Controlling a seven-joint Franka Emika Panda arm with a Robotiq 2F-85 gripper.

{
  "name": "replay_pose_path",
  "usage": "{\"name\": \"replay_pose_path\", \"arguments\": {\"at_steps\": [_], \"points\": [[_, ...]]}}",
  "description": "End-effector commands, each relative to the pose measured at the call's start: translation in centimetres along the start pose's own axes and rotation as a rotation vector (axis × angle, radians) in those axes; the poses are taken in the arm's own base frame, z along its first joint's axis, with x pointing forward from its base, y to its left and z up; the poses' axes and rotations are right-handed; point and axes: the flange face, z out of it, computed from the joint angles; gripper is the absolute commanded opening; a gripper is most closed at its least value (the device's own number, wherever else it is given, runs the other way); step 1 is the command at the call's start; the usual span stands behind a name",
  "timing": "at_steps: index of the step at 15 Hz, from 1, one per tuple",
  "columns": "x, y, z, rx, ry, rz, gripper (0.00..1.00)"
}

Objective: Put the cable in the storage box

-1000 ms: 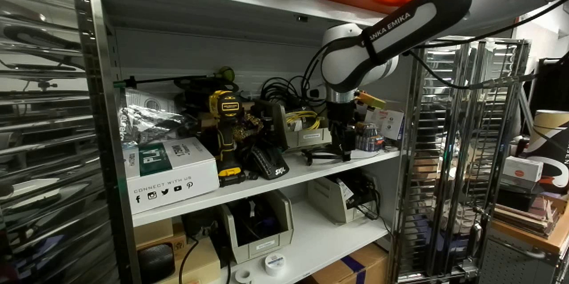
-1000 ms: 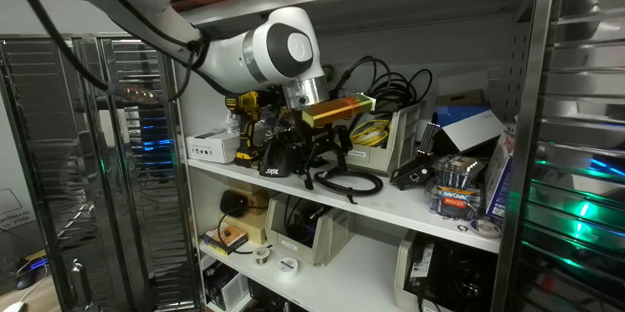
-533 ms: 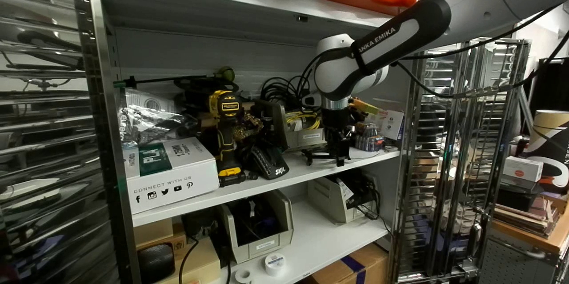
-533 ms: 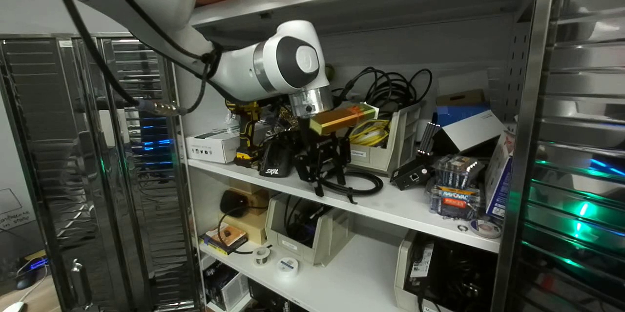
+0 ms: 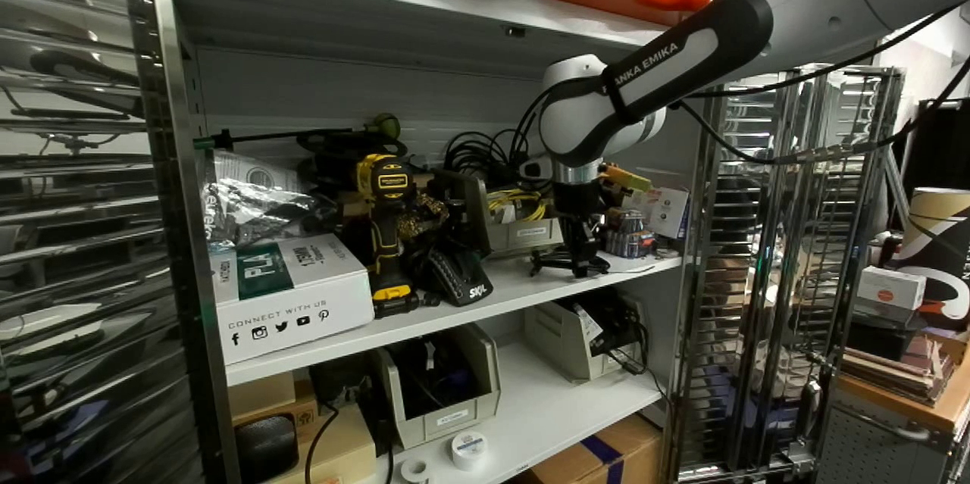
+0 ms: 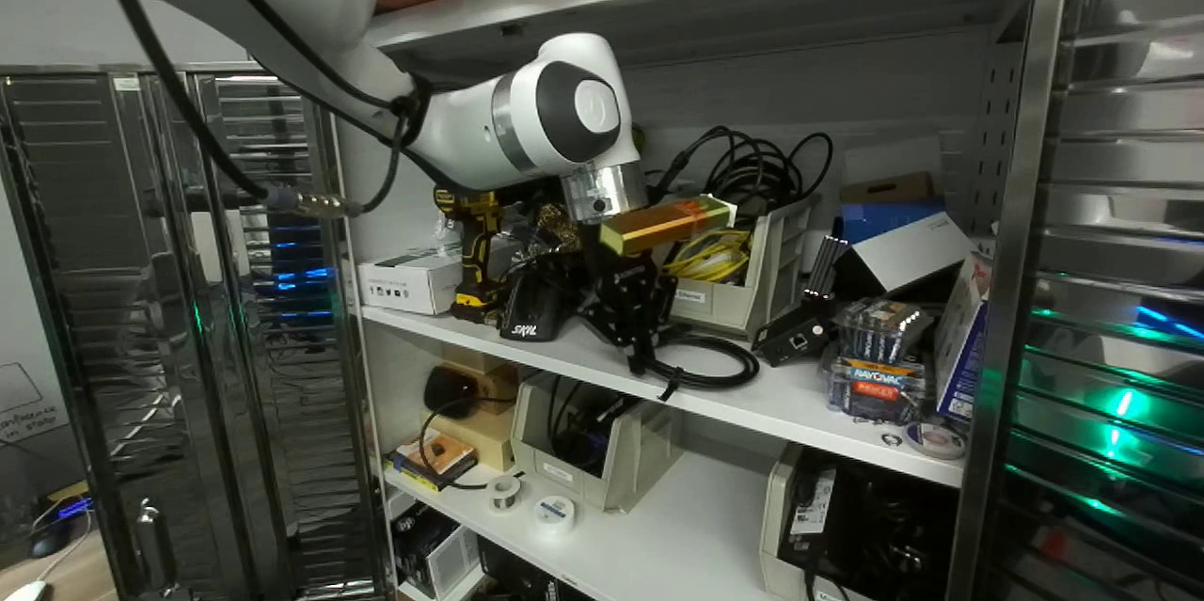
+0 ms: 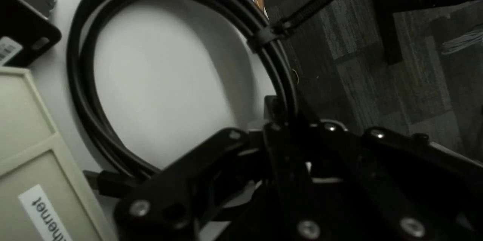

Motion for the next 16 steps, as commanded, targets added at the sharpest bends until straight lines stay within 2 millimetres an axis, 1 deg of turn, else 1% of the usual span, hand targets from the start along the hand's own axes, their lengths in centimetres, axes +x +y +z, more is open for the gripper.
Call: {"name": "replay_pose_path", "arguments": {"at_steps": [1, 4, 6, 9, 11, 12, 15, 16], "points": [[-1.8, -0.1, -1.8, -0.022, -0.012, 0.069, 0.10], [-3.5, -0.6, -3.7, -0.020, 0.014, 0.197, 0.10], [-4.4, -1.7, -5.3, -0.034, 0.041, 0.295, 0.10], [-4.4, -5.2, -5.9, -0.025, 0.069, 0.409, 0.10], [-3.9, -7.6, -6.3, -0.081, 0.106, 0.488, 0.10], [-3.6, -8.9, -6.2, -0.118, 0.104, 0.496, 0.10], [-3.1, -12.6, -5.3, -0.225, 0.115, 0.522, 0.09], [-3.0, -13.8, -4.9, -0.274, 0.145, 0.539, 0.09]]}}
